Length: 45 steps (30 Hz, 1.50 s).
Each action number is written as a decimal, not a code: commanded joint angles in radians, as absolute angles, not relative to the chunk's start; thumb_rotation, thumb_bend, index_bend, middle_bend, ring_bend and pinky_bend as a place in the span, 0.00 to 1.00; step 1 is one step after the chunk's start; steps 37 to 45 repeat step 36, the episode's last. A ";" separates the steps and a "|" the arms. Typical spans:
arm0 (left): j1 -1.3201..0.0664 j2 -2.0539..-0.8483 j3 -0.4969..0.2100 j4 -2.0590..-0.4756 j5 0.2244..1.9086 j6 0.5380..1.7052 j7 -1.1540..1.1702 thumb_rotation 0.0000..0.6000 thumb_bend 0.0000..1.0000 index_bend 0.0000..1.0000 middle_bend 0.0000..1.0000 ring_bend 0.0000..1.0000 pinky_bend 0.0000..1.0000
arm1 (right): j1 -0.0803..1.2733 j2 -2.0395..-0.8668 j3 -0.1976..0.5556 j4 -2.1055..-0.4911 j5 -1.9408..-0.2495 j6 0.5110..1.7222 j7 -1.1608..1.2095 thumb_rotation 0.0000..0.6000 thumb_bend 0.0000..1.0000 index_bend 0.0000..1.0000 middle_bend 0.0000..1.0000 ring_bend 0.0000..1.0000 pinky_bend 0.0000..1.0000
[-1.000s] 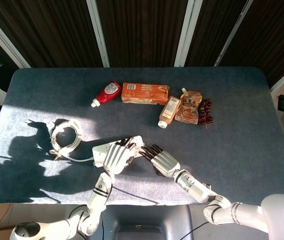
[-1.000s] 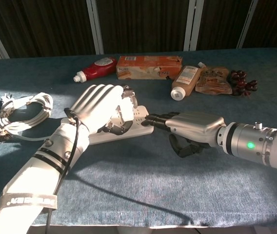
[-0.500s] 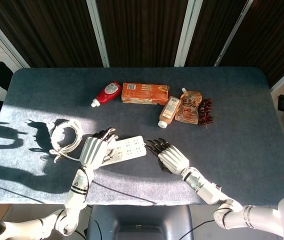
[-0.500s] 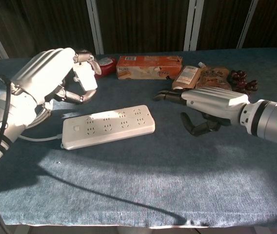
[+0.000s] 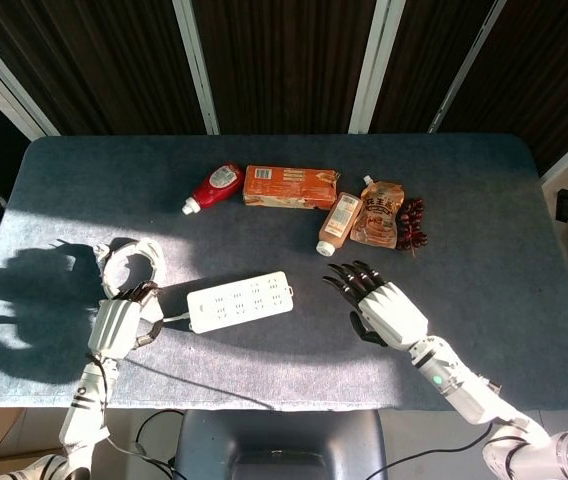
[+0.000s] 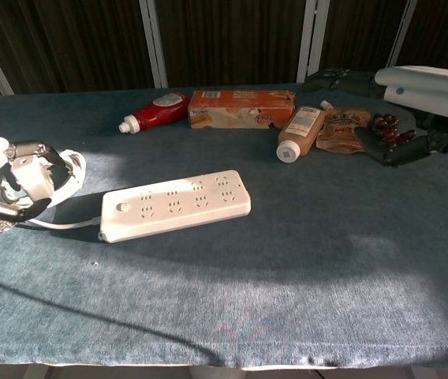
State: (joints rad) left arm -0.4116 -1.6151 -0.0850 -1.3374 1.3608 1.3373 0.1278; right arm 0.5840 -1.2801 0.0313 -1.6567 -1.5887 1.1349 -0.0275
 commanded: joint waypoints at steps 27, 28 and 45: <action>-0.111 -1.205 0.126 -1.511 1.585 1.630 -0.066 1.00 0.41 0.00 0.00 0.00 0.21 | 0.040 -1.040 -0.101 -1.691 -1.512 1.709 -0.110 1.00 0.37 0.00 0.00 0.00 0.00; -0.108 -1.193 0.135 -1.515 1.581 1.615 -0.050 1.00 0.42 0.00 0.00 0.00 0.21 | 0.022 -1.054 -0.095 -1.668 -1.503 1.729 -0.094 1.00 0.36 0.00 0.00 0.00 0.00; -0.086 -1.169 0.127 -1.541 1.622 1.633 -0.021 1.00 0.42 0.00 0.00 0.00 0.19 | -0.010 -1.089 -0.074 -1.604 -1.494 1.707 -0.083 1.00 0.33 0.00 0.00 0.00 0.00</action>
